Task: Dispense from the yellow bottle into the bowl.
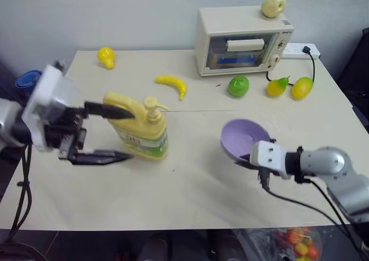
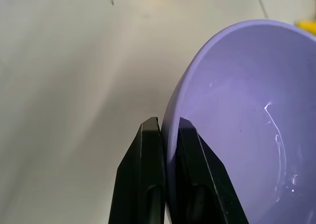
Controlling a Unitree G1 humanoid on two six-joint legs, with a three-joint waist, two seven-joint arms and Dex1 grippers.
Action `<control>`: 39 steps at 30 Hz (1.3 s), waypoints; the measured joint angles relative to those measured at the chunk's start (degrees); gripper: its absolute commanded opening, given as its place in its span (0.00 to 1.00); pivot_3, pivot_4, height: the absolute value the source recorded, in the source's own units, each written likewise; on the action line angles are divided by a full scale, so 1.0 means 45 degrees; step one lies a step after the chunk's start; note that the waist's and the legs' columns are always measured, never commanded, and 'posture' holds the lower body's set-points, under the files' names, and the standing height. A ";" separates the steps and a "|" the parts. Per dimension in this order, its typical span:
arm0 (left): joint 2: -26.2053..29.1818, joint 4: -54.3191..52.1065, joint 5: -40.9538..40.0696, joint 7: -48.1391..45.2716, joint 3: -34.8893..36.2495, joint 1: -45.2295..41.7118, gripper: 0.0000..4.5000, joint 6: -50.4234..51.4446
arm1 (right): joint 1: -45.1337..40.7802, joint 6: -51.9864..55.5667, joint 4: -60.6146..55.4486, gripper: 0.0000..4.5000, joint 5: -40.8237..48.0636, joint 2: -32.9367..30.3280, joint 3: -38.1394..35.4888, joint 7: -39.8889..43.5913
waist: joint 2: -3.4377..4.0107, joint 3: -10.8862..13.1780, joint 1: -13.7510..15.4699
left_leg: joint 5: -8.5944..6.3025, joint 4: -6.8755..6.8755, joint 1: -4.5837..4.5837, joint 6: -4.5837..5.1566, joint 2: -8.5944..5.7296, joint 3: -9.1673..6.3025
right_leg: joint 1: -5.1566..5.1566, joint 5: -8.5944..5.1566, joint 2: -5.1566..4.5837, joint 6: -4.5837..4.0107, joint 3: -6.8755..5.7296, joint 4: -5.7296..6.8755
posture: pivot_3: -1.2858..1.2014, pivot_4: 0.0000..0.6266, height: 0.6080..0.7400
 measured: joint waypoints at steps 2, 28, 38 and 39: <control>0.0141 0.0739 0.0060 -0.0219 -0.0112 -0.0993 1.00 0.0018 | -0.1214 0.0058 0.0057 0.01 0.0213 0.0043 0.0408 0.0736 | -0.0001 0.0000 0.0009 | 0.0000 -0.0001 -0.0008 0.0000 -0.0003 0.0000 | -0.0005 0.0000 0.0000 0.0000 -0.0001 -0.0011 | 0.52 0.24 1.00; -0.3218 0.5592 0.4919 -0.2387 -0.4738 -0.6397 0.01 -0.2443 | -0.7961 0.0620 0.3452 0.00 -0.0669 0.3260 0.3545 0.3424 | -0.0029 0.0009 -0.0234 | 0.0008 0.0195 -0.0250 -0.0023 -0.0027 0.0090 | -0.0304 0.0004 -0.0059 0.0007 -0.0067 0.0247 | 0.52 0.24 1.00; -0.3707 0.6096 0.5993 -0.2570 -0.5042 -0.6287 0.01 -0.3521 | -0.8383 0.1704 0.2575 0.00 -0.0360 0.3505 0.3545 0.3661 | -0.0029 0.0009 -0.0300 | 0.0008 0.0199 -0.0251 -0.0023 -0.0032 0.0092 | -0.0336 0.0004 -0.0079 0.0006 -0.0062 0.0271 | 0.52 0.24 1.00; -0.3720 0.6096 0.6015 -0.2585 -0.5034 -0.6287 0.01 -0.3546 | -0.8385 0.1873 0.2376 0.00 -0.0239 0.3510 0.3544 0.3692 | -0.0029 0.0009 -0.0295 | 0.0008 0.0200 -0.0251 -0.0023 -0.0034 0.0091 | -0.0336 0.0004 -0.0081 0.0006 -0.0062 0.0271 | 0.52 0.24 1.00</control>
